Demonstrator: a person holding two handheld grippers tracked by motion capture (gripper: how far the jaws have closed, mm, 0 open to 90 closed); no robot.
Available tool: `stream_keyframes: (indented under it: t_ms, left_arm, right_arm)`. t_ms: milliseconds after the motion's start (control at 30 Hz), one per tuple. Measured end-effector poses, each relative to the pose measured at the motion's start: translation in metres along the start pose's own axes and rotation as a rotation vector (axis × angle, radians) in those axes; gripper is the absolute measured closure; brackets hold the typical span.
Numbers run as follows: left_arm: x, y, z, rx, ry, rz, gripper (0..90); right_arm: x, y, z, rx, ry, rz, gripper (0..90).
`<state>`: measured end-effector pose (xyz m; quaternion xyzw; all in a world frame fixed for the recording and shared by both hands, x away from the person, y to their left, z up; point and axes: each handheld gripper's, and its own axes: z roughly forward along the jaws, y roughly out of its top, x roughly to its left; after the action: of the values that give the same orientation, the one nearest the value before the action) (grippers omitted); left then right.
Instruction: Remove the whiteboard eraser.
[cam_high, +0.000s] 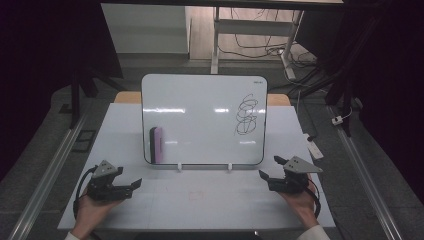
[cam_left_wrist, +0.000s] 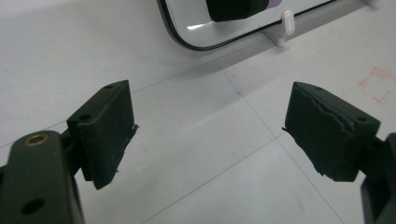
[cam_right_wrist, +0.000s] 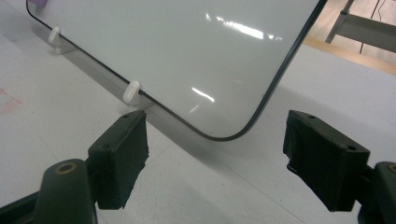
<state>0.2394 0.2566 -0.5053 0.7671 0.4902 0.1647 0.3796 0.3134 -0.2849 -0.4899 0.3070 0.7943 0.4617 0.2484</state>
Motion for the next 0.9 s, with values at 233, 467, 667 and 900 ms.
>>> stream_keyframes:
  t_ms: [233,467,667,900]
  left_arm:
    - [-0.002,0.001,-0.002,0.003,0.010,-0.014,18.1]
    - [0.000,0.009,-0.004,-0.012,0.022,-0.026,18.8]
    - [-0.001,0.035,-0.006,-0.042,0.034,-0.039,20.4]
    - [-0.010,0.060,-0.003,-0.064,0.024,0.007,20.4]
  right_arm:
    - [0.001,0.001,-0.001,-0.011,-0.002,-0.008,22.2]
    - [0.003,0.002,0.000,-0.007,-0.009,-0.009,22.5]
    - [0.005,0.002,0.001,-0.009,-0.005,-0.006,22.9]
    - [0.007,0.003,0.003,0.005,-0.002,-0.010,23.0]
